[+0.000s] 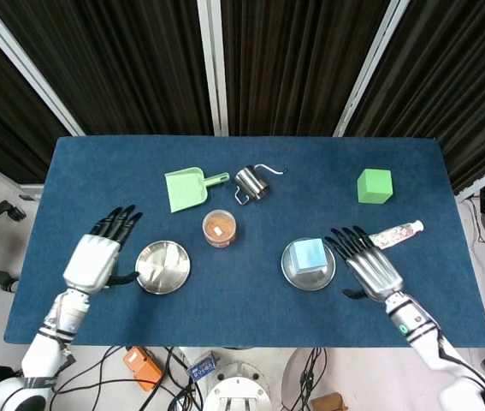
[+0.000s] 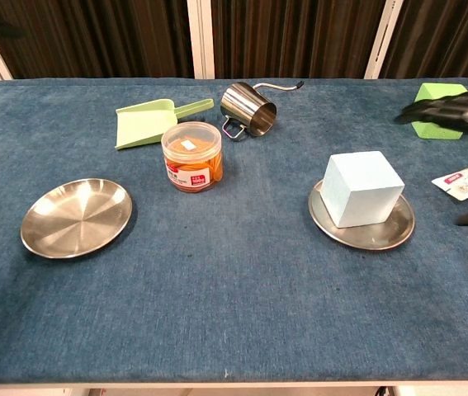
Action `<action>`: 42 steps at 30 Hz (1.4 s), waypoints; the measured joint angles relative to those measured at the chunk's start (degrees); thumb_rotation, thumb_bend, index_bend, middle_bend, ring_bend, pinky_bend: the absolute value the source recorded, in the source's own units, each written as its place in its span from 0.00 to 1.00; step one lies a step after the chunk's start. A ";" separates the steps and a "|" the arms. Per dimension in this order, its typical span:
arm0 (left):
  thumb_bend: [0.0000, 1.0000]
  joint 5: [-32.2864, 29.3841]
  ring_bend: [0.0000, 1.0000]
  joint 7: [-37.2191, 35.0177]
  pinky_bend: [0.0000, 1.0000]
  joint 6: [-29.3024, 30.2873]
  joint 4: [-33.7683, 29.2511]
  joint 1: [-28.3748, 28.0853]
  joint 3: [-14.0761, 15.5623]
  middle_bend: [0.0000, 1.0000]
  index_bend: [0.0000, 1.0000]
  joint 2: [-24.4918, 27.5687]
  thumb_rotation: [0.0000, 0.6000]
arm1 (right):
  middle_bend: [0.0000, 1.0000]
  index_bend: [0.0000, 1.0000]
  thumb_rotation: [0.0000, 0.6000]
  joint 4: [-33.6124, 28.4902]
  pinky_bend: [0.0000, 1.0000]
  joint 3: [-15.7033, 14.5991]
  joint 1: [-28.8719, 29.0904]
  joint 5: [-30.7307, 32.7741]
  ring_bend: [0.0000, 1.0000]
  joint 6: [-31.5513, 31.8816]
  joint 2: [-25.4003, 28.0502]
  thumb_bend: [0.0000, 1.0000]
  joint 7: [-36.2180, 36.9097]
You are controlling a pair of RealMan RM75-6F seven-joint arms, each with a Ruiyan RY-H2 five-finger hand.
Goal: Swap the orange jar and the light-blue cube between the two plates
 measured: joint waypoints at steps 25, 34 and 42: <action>0.03 5.93 0.02 -9.40 0.19 4.08 6.00 7.64 1.96 0.00 0.00 2.87 1.00 | 0.58 0.71 1.00 -1.20 0.73 0.42 11.21 8.10 0.60 -1.89 -6.79 0.50 -5.65; 0.03 6.18 0.02 -10.46 0.19 4.89 6.50 9.09 1.51 0.00 0.00 3.51 1.00 | 0.58 0.62 1.00 -6.55 0.63 -0.69 14.18 7.43 0.58 -2.33 -10.77 0.50 -12.31; 0.03 5.40 0.02 -12.06 0.19 4.21 7.29 9.46 0.58 0.00 0.00 3.68 1.00 | 0.32 0.26 1.00 -1.90 0.40 -0.08 19.56 14.69 0.32 -6.63 -21.63 0.49 -14.13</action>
